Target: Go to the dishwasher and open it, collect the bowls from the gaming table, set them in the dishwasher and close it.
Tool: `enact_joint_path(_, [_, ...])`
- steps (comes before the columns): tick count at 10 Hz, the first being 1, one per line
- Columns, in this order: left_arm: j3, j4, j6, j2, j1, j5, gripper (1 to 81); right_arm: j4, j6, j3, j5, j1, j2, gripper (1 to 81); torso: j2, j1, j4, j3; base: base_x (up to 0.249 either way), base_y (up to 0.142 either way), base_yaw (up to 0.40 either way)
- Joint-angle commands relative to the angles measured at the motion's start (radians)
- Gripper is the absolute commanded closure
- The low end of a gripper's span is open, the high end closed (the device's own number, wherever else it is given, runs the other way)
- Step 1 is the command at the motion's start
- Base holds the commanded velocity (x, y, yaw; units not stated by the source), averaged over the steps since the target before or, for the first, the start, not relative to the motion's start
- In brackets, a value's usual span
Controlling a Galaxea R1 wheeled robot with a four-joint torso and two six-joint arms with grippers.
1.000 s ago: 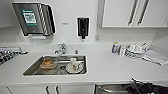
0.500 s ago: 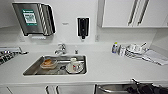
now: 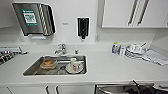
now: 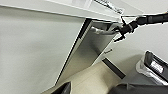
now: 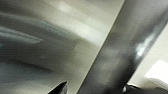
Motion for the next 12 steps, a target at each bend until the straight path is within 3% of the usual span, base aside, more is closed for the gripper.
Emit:
enact_joint_path(1, [0.029,0.017,-0.001,-0.043,-0.077,0.007,1.0,-0.031,-0.021,0.001,-0.220,0.027,-0.048,1.0,0.000,0.000,0.000,0.000,0.000,0.000,0.000])
enact_joint_path(9, [0.024,0.014,-0.001,-0.037,-0.077,0.007,1.0,-0.031,-0.039,-0.005,-0.209,-0.008,-0.053,1.0,0.000,0.000,0.000,0.000,-0.032,0.000,0.000])
enact_joint_path(12, [0.020,0.015,-0.002,-0.034,-0.076,0.008,1.0,-0.036,-0.038,-0.013,-0.209,-0.026,-0.012,1.0,-0.001,-0.001,0.000,0.001,0.000,0.000,0.000])
